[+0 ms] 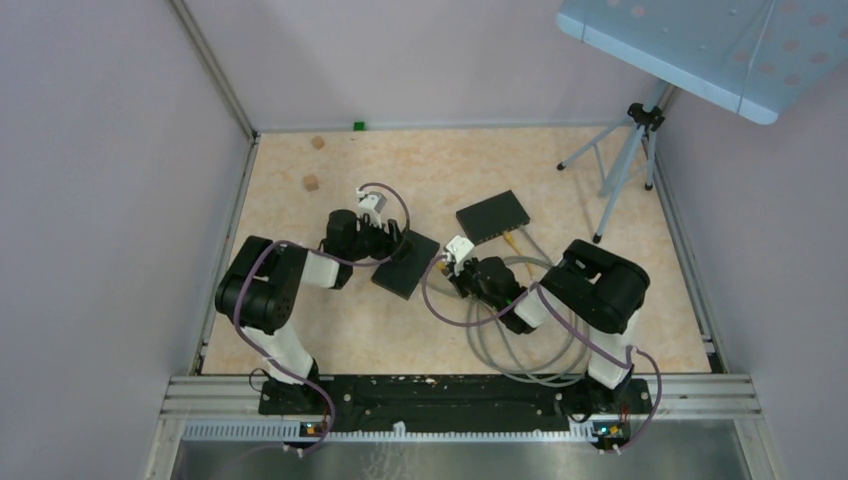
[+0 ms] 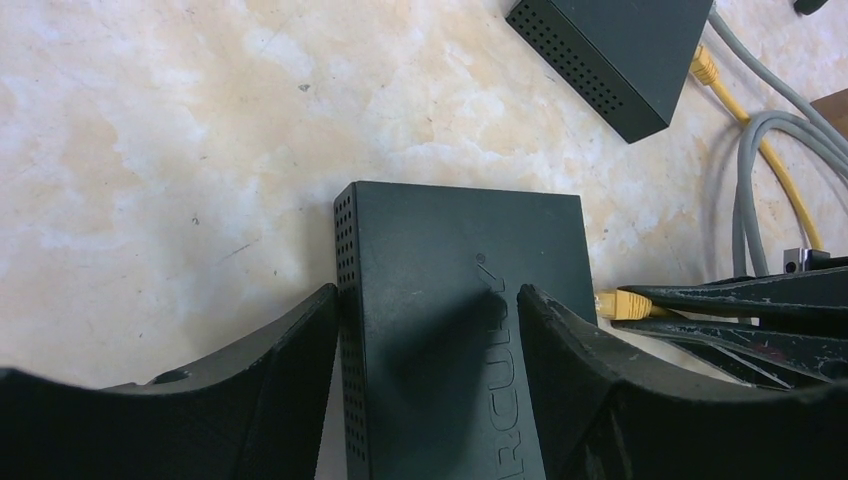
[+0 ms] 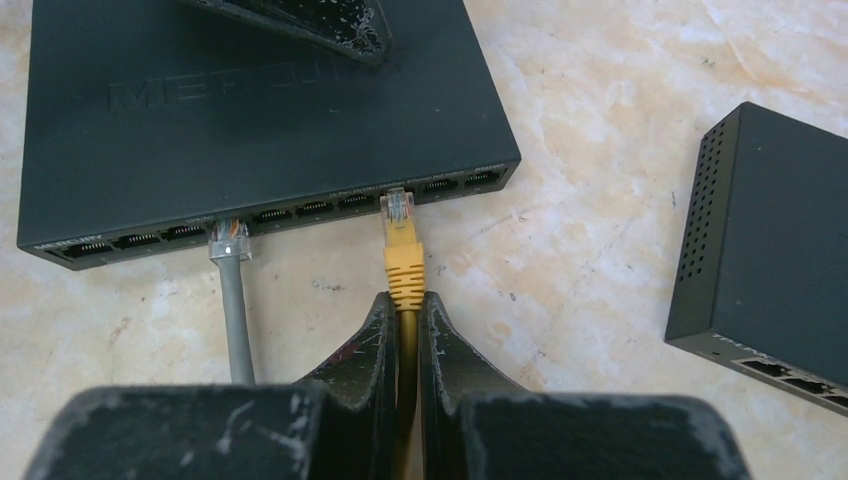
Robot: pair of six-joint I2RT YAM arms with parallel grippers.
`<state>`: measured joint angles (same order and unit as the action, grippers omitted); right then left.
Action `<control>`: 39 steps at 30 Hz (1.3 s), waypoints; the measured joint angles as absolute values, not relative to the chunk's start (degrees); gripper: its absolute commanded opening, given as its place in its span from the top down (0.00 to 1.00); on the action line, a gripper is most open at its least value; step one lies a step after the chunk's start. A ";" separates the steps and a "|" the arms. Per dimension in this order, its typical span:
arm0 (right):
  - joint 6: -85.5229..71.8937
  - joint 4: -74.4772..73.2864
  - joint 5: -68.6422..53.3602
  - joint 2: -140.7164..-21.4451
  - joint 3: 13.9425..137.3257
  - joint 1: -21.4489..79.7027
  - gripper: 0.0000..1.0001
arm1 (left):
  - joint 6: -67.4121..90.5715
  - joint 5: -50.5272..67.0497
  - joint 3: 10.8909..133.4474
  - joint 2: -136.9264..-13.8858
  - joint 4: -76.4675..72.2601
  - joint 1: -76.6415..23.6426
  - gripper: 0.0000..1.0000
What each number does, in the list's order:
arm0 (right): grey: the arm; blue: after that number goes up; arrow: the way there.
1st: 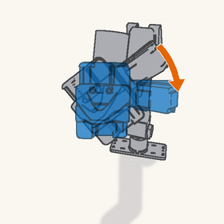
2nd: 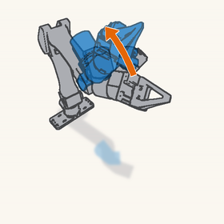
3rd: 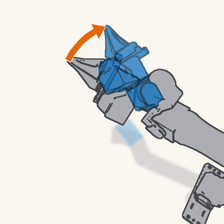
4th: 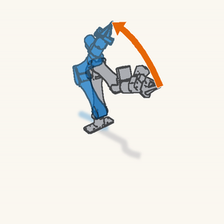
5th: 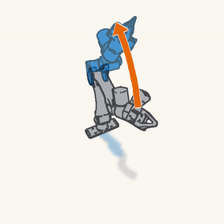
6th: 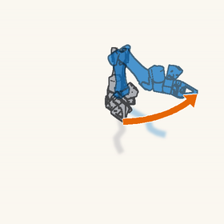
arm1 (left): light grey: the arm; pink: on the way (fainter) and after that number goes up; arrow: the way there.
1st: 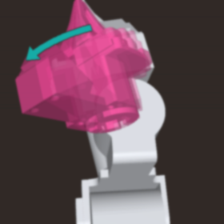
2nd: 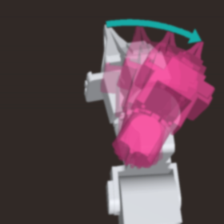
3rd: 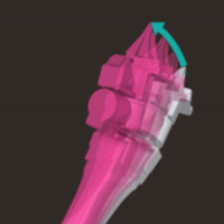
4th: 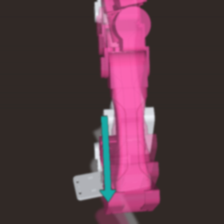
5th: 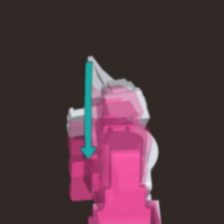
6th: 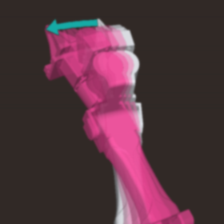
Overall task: Insert the plug into the switch port
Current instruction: Insert the connector into the switch port.
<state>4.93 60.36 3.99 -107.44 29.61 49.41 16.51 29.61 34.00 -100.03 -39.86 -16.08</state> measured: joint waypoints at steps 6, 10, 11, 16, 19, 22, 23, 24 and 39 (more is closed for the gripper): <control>9.10 63.46 5.17 -108.55 28.93 50.59 1.00 | 15.84 31.55 35.33 -101.60 -40.32 -16.32 0.31; 14.06 65.95 7.94 -109.27 28.03 52.51 1.00 | 15.14 32.60 35.83 -101.91 -39.92 -16.38 0.31; 14.83 66.39 8.54 -109.43 27.90 52.86 1.00 | 15.03 32.71 35.88 -101.91 -39.86 -16.43 0.31; 16.38 67.00 10.37 -109.67 27.75 53.71 1.00 | 14.55 33.12 35.94 -102.15 -39.88 -16.47 0.36; 15.81 66.92 10.90 -109.67 27.81 53.84 1.00 | 13.91 33.10 36.01 -102.28 -39.88 -16.53 0.39; 14.70 66.96 10.66 -109.67 27.86 53.67 1.00 | 13.32 33.04 36.01 -102.39 -39.90 -16.56 0.39; 14.33 67.02 10.37 -109.69 27.86 53.43 1.00 | 13.21 33.06 36.01 -102.41 -40.01 -16.64 0.39; 14.04 67.07 10.02 -109.69 27.88 53.25 1.00 | 13.06 33.01 36.01 -102.48 -40.10 -16.78 0.39; 11.84 63.59 5.52 -111.11 32.38 50.37 1.00 | 12.95 26.44 34.11 -104.29 -48.90 -18.65 0.34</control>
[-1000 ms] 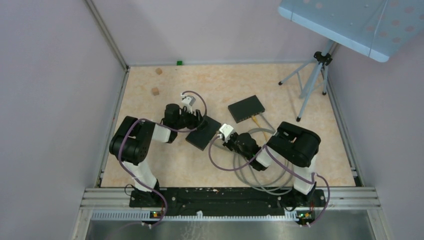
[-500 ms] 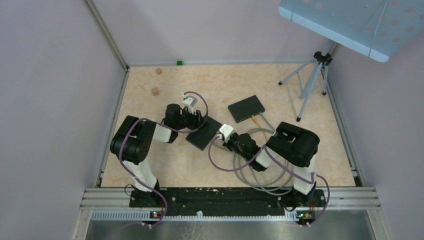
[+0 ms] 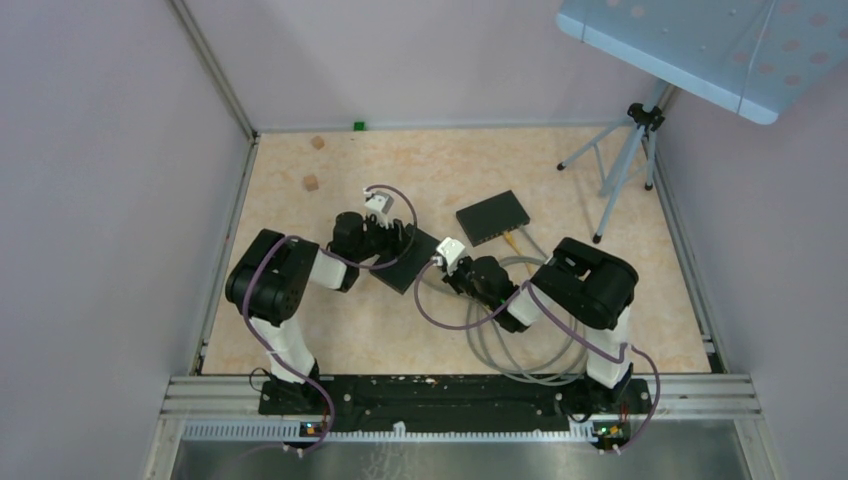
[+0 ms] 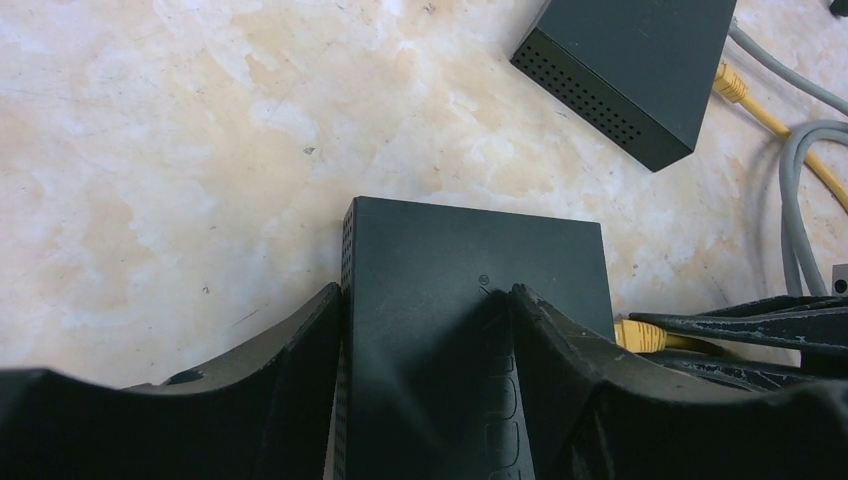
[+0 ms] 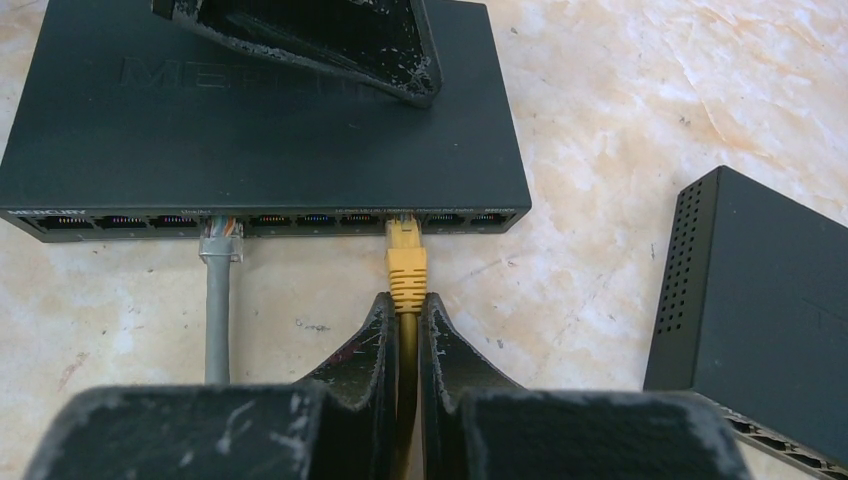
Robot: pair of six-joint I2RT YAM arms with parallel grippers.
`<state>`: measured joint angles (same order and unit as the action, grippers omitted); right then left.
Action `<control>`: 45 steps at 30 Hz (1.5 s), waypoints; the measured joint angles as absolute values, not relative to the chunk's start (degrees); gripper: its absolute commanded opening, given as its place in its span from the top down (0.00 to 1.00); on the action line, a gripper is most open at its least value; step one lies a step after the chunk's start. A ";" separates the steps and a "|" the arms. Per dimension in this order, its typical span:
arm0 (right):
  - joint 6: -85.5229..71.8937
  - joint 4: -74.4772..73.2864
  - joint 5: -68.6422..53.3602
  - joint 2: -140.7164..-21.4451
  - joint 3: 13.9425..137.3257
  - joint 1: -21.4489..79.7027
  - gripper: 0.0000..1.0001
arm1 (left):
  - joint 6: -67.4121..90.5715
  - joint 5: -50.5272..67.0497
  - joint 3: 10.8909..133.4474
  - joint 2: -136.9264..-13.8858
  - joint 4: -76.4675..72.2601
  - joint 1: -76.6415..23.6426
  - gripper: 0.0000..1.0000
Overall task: Insert the plug into the switch port
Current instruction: Insert the connector into the switch port, then reset both arms
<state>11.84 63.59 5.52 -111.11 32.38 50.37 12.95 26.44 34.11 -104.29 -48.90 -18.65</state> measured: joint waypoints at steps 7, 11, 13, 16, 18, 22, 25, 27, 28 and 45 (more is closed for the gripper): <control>10.63 61.98 4.86 -109.40 31.07 50.41 1.00 | 13.69 25.76 34.92 -103.74 -46.81 -19.70 0.17; 9.39 61.19 3.42 -107.39 29.15 50.46 0.84 | 15.97 28.29 36.49 -103.72 -44.71 -19.33 0.01; 8.86 60.23 2.68 -106.78 28.86 50.46 0.76 | 16.93 28.97 37.74 -103.72 -43.29 -18.74 0.01; 8.05 59.00 1.37 -106.19 28.93 50.46 0.64 | 17.91 28.34 40.32 -103.57 -40.69 -17.02 0.01; 6.94 57.54 0.51 -105.34 28.93 50.46 0.55 | 18.11 26.98 41.80 -102.72 -38.52 -16.21 0.01; 3.11 55.02 0.16 -102.45 28.82 50.35 0.28 | 18.13 22.28 45.84 -99.29 -31.83 -15.57 0.01; -0.73 50.98 0.62 -98.35 28.91 50.33 0.21 | 18.52 18.83 48.16 -96.62 -26.96 -15.57 0.01; -4.01 45.84 2.07 -95.00 29.85 50.24 0.20 | 19.20 16.45 49.01 -93.91 -22.35 -15.57 0.01; -5.96 42.54 3.11 -93.49 30.94 50.19 0.19 | 19.46 15.59 49.10 -92.44 -20.21 -15.57 0.01; -27.75 -24.38 8.80 -73.19 56.55 46.33 0.16 | 18.02 10.79 45.25 -47.11 17.39 -15.57 0.01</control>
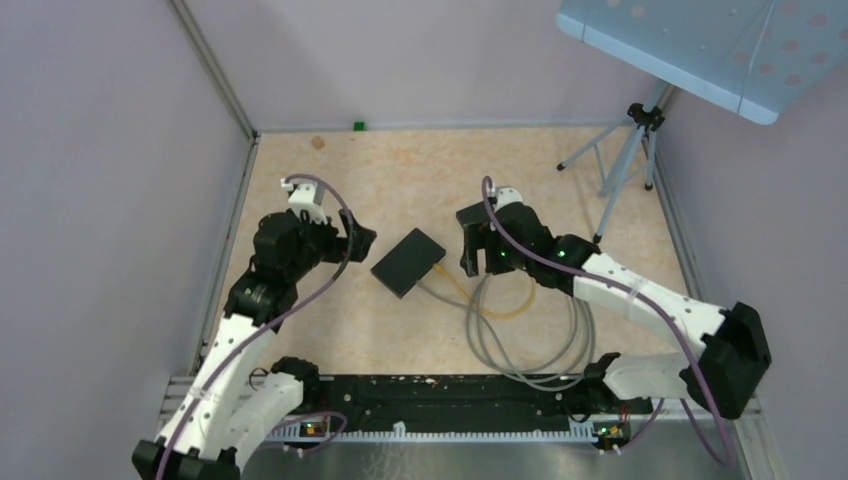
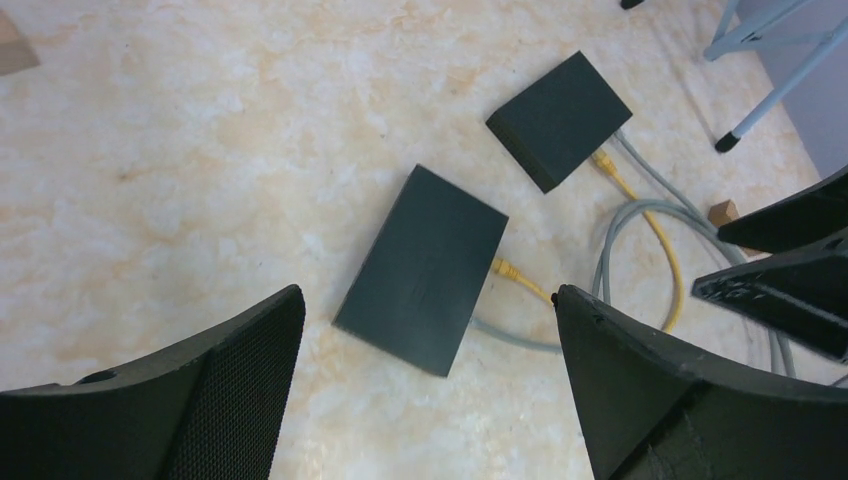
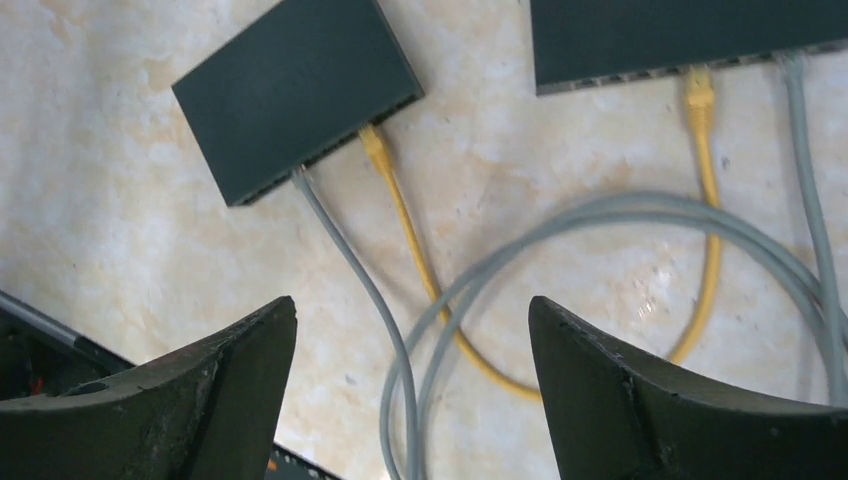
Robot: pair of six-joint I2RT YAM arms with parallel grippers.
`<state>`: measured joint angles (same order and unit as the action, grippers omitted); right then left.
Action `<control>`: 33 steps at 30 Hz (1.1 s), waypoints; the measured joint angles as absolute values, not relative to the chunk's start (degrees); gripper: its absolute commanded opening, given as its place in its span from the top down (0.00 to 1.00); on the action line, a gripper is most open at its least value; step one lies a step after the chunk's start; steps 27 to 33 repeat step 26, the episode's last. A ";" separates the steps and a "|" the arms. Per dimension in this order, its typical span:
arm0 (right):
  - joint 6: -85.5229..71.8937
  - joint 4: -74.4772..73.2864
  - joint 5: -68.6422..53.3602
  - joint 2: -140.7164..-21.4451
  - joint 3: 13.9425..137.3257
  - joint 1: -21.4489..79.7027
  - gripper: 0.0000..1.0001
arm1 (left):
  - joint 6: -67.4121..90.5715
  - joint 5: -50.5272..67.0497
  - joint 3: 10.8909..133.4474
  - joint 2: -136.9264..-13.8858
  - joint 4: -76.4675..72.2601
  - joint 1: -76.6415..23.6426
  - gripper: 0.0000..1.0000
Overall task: Insert the plug into the switch port
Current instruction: Reset both arms
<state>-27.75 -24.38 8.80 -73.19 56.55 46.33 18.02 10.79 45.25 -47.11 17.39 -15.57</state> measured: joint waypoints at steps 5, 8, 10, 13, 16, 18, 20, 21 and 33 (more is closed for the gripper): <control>-28.75 -32.73 9.28 -62.35 54.74 46.33 0.16 | 17.30 9.93 43.33 -36.80 25.28 -15.57 0.01; -29.10 -36.12 9.85 -55.44 54.72 46.33 0.15 | 17.41 9.56 41.52 -30.85 27.14 -15.57 0.01; -29.30 -37.74 10.55 -50.92 54.26 46.33 0.15 | 17.43 9.50 41.08 -28.25 27.70 -15.57 0.01; -29.93 -40.07 12.10 -43.97 52.51 46.33 0.15 | 17.41 8.93 41.06 -26.83 28.21 -15.57 0.01; -30.89 -42.26 13.80 -37.60 50.39 46.33 0.15 | 17.21 8.75 41.01 -27.14 28.40 -15.57 0.01; -31.38 -43.24 14.72 -34.15 49.32 46.33 0.15 | 16.99 8.71 41.01 -27.35 28.42 -15.57 0.01; -31.66 -43.46 15.84 -31.27 48.18 46.33 0.15 | 16.95 8.73 41.01 -27.55 28.49 -15.57 0.01; -31.75 -43.46 16.34 -29.98 47.55 46.33 0.15 | 16.95 8.75 41.01 -27.66 28.56 -15.57 0.01; -31.75 -43.07 17.67 -25.32 45.30 46.33 0.15 | 16.95 9.41 40.86 -28.21 28.64 -15.57 0.01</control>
